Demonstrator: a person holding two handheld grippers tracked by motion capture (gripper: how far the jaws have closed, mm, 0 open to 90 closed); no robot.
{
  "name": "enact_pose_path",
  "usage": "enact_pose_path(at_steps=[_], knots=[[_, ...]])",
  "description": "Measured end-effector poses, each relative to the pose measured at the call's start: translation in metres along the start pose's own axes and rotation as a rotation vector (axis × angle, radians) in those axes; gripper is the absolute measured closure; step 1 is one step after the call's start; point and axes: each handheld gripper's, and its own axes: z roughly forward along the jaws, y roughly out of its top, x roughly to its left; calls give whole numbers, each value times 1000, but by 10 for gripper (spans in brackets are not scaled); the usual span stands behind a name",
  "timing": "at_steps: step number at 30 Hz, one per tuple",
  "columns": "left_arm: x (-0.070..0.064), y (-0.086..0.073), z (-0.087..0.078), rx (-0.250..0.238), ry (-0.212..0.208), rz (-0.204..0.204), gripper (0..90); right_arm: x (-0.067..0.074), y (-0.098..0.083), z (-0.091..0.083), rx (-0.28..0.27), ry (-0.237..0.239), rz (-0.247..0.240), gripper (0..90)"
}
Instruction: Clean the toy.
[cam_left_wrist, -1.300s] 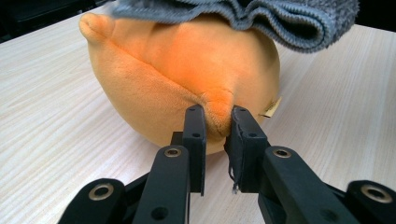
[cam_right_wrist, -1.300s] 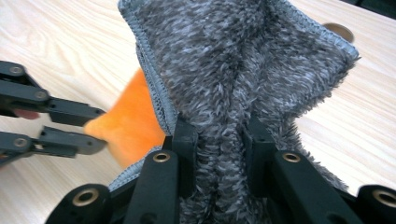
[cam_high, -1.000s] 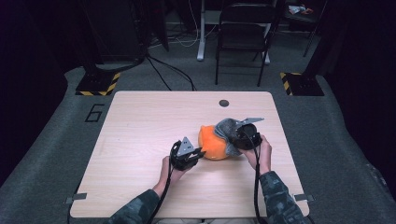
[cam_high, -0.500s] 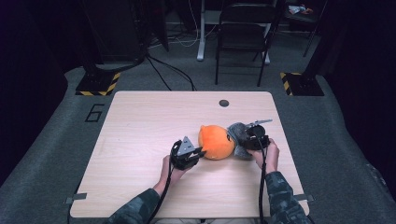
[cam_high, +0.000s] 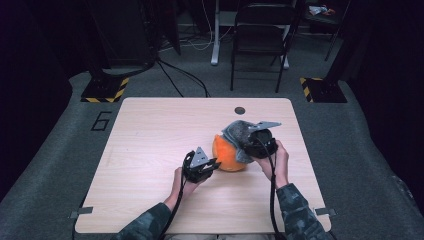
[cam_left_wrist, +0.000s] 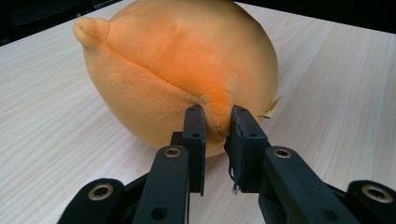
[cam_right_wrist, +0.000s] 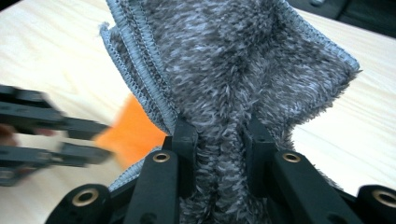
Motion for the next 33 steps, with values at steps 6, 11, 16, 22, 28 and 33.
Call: enact_pose_path(at_steps=[6,11,16,22,28,33], knots=[[-2,-1,1,-8,-5,-3,776,28,4,14,8,15,-54,709],[-2,-1,1,3,-11,4,776,34,-3,32,36,-1,-87,708],[-1,-2,0,6,-12,5,778,34,-5,34,41,2,-84,708],[0,-3,0,8,-10,0,780,29,-5,33,48,11,-97,708],[0,-3,0,10,-11,-2,781,20,-5,30,55,4,-68,708],[2,-4,0,21,-10,2,782,9,-7,27,57,-19,-42,708]])
